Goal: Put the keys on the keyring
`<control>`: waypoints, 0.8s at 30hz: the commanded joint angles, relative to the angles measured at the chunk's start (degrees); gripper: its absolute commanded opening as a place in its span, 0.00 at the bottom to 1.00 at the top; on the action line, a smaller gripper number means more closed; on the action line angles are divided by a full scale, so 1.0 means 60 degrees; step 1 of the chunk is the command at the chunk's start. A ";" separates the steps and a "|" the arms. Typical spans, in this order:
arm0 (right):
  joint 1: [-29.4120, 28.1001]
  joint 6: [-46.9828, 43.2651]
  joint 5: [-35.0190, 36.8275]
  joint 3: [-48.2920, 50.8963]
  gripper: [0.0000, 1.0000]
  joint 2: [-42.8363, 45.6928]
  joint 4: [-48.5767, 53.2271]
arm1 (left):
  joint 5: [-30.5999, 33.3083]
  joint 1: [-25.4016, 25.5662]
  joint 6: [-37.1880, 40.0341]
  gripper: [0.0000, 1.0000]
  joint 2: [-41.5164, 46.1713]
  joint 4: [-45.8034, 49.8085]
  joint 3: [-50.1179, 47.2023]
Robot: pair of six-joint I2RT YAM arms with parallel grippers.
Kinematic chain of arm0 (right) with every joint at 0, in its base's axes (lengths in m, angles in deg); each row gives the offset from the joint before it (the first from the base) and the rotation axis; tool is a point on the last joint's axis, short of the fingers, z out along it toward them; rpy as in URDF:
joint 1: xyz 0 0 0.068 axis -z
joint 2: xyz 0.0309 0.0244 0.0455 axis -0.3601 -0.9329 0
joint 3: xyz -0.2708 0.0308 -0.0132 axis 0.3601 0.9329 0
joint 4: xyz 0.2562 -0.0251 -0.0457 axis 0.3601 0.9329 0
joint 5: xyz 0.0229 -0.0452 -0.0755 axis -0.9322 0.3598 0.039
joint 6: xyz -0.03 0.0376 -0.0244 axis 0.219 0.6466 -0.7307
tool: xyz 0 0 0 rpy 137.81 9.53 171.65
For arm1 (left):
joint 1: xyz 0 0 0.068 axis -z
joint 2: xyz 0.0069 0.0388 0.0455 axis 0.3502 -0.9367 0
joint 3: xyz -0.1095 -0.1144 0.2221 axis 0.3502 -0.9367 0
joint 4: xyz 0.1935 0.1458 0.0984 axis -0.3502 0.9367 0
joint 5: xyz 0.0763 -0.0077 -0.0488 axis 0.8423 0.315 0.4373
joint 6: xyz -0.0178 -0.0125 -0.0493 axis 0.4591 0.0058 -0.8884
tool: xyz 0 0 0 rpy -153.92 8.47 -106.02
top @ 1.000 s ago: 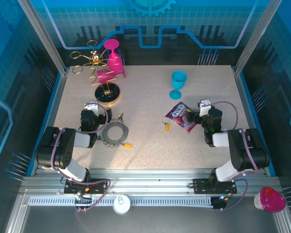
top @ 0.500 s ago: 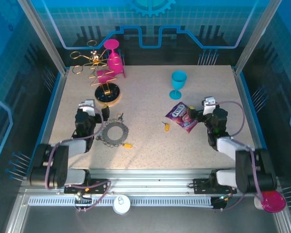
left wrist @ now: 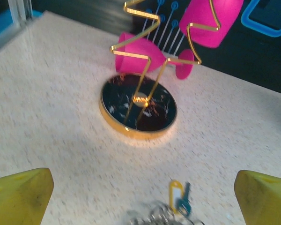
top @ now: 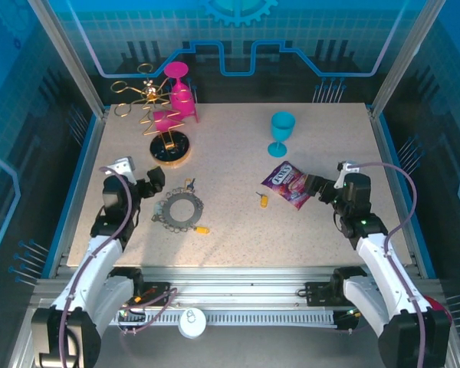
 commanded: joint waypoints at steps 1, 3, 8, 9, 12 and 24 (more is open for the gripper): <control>-0.0635 0.1292 -0.0490 -0.0402 1.00 -0.0021 0.2408 | -0.0995 -0.0075 -0.1810 0.99 0.0177 0.2247 0.0389; -0.1138 0.1526 -0.0444 -0.0476 1.00 -0.0085 0.2663 | -0.1553 -0.0060 -0.2387 0.99 0.0116 0.2599 0.0454; -0.2645 0.2036 -0.0132 -0.0937 1.00 -0.0663 0.2966 | -0.1988 0.0326 -0.3303 0.99 -0.0449 0.3845 0.0761; -0.2922 0.2094 -0.0032 -0.1000 1.00 -0.0788 0.2982 | -0.1909 0.0449 -0.3299 0.99 -0.0532 0.4105 0.0835; -0.3722 0.2212 0.0264 -0.1205 1.00 -0.1311 0.2861 | -0.1516 0.0679 -0.3495 0.99 -0.0838 0.5040 0.1077; -0.4980 0.1918 -0.0111 -0.2435 0.93 -0.3944 0.2071 | -0.1722 0.1196 -0.4288 0.86 -0.2305 0.5164 0.1374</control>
